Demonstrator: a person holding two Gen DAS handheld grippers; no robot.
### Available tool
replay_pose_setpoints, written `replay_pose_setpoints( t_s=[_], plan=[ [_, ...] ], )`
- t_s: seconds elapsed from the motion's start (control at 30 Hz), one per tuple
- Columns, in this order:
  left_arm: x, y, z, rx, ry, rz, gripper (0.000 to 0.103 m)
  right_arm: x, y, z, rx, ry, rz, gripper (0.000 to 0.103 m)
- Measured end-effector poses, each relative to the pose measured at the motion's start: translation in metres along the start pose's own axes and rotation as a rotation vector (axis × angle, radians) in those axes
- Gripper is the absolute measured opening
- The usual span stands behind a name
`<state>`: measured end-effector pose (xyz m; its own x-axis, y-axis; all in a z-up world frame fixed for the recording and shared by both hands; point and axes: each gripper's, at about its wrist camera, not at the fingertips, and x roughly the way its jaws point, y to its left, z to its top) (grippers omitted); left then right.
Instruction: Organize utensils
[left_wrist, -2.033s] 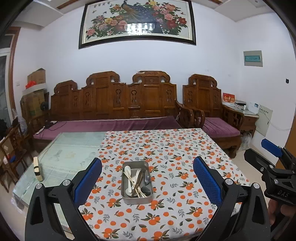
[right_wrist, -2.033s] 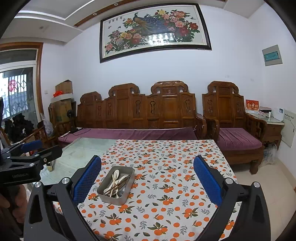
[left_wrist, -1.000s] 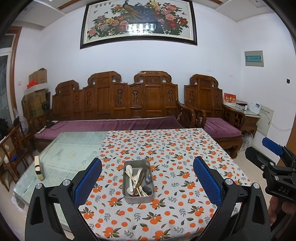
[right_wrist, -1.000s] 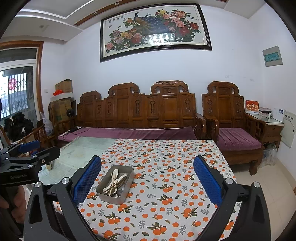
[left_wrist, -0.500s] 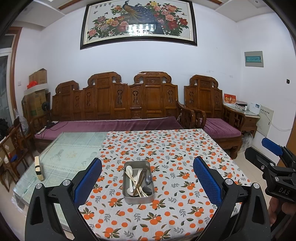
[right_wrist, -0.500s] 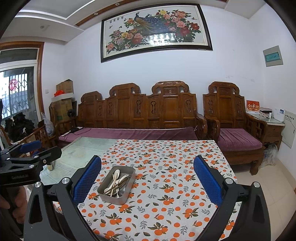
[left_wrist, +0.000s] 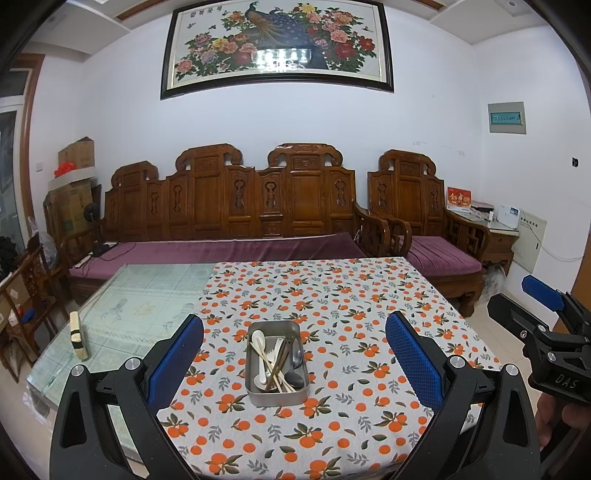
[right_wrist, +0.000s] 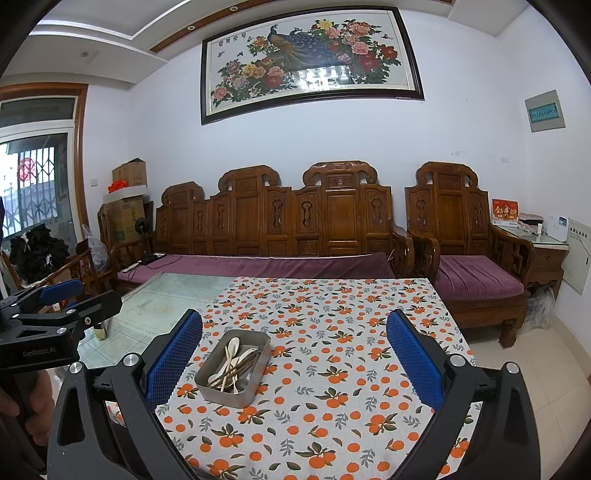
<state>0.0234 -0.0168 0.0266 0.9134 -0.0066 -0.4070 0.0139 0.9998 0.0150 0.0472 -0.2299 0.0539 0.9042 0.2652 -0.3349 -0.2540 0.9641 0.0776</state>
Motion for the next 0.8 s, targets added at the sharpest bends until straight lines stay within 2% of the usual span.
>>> replay_pose_setpoints(
  t_s=[0.8],
  plan=[
    [-0.0035,-0.0004,0.0031,-0.001,-0.006,0.002,0.095,0.0001,0.0,0.0002,0.0,-0.001,0.002,0.1]
  ],
)
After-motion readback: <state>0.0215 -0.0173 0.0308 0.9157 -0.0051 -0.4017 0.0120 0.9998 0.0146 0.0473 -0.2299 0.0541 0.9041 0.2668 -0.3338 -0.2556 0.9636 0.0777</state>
